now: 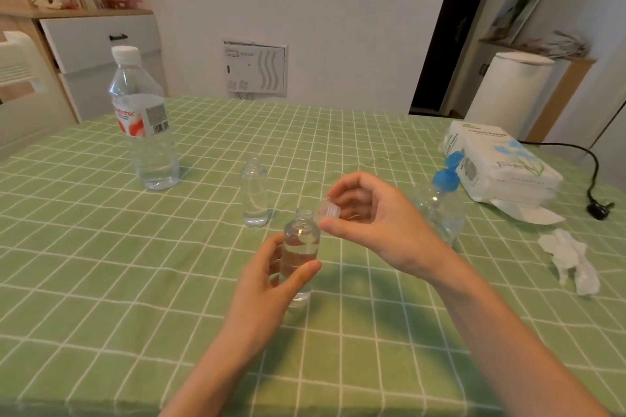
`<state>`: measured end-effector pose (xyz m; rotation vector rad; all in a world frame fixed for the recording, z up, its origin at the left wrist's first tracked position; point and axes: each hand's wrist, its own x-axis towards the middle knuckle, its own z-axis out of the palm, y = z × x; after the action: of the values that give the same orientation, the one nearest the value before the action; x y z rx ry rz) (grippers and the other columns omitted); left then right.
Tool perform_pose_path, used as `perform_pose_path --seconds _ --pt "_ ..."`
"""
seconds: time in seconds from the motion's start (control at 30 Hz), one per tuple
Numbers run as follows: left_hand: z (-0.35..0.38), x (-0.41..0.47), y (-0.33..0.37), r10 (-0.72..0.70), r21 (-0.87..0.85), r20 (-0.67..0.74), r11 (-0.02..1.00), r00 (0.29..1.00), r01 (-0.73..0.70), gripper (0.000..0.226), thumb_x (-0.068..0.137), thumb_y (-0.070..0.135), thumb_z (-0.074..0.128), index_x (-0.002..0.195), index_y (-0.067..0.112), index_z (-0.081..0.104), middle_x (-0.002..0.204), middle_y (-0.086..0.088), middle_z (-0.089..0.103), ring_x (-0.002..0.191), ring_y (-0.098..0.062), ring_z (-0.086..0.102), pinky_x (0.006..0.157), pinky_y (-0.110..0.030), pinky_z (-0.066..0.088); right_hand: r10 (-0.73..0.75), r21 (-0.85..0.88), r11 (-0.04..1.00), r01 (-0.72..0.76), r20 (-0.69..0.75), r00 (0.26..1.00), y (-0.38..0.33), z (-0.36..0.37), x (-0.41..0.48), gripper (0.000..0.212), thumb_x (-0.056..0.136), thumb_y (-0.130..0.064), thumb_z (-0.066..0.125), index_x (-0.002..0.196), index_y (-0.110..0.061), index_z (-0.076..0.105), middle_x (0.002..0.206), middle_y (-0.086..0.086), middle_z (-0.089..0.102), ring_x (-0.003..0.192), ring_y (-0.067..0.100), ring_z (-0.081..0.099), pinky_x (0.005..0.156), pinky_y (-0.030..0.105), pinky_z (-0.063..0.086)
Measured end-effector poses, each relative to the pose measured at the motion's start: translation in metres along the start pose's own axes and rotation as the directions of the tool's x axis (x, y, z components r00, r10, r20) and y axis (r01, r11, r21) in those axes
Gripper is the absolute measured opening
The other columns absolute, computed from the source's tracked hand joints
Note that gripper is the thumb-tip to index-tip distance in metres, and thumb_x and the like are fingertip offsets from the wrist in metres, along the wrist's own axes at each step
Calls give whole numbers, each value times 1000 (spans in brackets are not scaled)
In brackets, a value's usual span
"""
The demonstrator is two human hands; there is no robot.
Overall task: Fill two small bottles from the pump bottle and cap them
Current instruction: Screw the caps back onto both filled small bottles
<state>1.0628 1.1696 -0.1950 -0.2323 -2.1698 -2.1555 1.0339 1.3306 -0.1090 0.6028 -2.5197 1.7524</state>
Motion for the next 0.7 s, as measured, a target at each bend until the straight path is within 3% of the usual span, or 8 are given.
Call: perform_pose_path --seconds 0.1,0.3,0.53,0.7 --pt "0 0 0 11 3 4 1000 1000 -11 47 60 44 69 106 34 60 94 12 72 84 -4 66 69 -11 49 -35 -9 999 34 -15 999 -3 0 2 27 73 -6 79 89 -18 62 86 -5 67 76 1 65 74 17 55" --pt "-1 -2 6 20 25 35 999 999 -21 43 62 42 67 104 37 60 95 11 72 85 -6 66 74 -16 51 -103 -56 993 106 57 993 -10 -1 5 29 79 -5 74 97 -27 69 98 2 72 92 16 68 85 26 56" --pt "-4 -4 15 17 80 35 997 999 -20 42 66 41 64 108 37 60 92 4 71 90 -20 63 85 -33 50 -94 -220 967 126 149 984 -18 -3 10 33 82 -9 71 108 -29 68 101 -8 71 93 7 66 90 19 52" --pt "-6 -3 16 -7 146 50 989 999 0 45 66 46 62 111 41 58 89 9 70 84 -10 63 83 -32 51 -79 -318 938 136 188 979 -18 -6 11 32 83 -10 71 110 -26 70 99 -7 72 91 5 66 88 19 52"
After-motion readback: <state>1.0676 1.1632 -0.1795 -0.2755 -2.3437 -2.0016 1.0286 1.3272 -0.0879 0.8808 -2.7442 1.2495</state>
